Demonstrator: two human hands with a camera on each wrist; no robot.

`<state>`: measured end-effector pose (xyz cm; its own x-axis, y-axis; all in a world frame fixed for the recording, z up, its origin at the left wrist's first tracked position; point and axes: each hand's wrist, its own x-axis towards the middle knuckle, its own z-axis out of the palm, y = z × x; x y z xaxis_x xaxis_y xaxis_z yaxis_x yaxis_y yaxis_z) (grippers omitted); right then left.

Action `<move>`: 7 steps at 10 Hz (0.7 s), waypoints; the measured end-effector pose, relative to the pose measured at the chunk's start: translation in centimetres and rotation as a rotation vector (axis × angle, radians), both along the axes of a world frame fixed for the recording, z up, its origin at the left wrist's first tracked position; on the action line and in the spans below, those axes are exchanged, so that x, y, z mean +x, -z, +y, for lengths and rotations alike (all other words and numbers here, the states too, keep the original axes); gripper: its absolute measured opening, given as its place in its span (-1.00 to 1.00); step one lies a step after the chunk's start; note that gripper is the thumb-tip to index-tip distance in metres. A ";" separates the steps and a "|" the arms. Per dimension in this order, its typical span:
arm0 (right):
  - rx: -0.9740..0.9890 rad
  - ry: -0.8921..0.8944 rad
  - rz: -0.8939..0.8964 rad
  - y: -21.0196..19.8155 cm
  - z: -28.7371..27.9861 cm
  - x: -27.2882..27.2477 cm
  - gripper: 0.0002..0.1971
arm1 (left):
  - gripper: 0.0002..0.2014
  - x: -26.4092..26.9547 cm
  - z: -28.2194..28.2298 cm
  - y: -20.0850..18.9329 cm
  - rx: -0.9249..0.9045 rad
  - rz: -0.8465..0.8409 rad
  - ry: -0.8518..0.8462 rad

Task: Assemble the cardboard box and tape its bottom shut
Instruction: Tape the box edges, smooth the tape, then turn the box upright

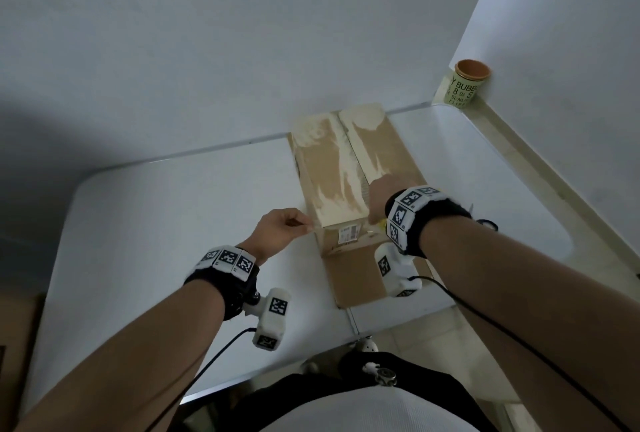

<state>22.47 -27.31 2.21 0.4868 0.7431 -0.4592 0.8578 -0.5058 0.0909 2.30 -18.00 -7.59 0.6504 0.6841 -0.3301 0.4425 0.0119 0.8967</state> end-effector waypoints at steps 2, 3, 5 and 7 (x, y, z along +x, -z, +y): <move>0.041 0.019 0.067 0.1 -0.3 0.0 -0.66 | -0.88 0.8 -0.3 0.3 0.155 0.035 -0.061; 0.050 0.011 0.056 0.2 -0.5 0.3 -0.66 | -0.91 1.9 -0.8 0.5 0.210 0.047 -0.077; 0.049 0.003 0.061 0.1 -0.6 0.5 -0.62 | -0.96 2.8 -2.0 1.1 0.211 0.042 -0.162; 0.039 -0.002 0.042 0.4 -0.8 0.3 -0.64 | -0.66 3.8 -1.9 1.5 -0.138 0.024 -0.403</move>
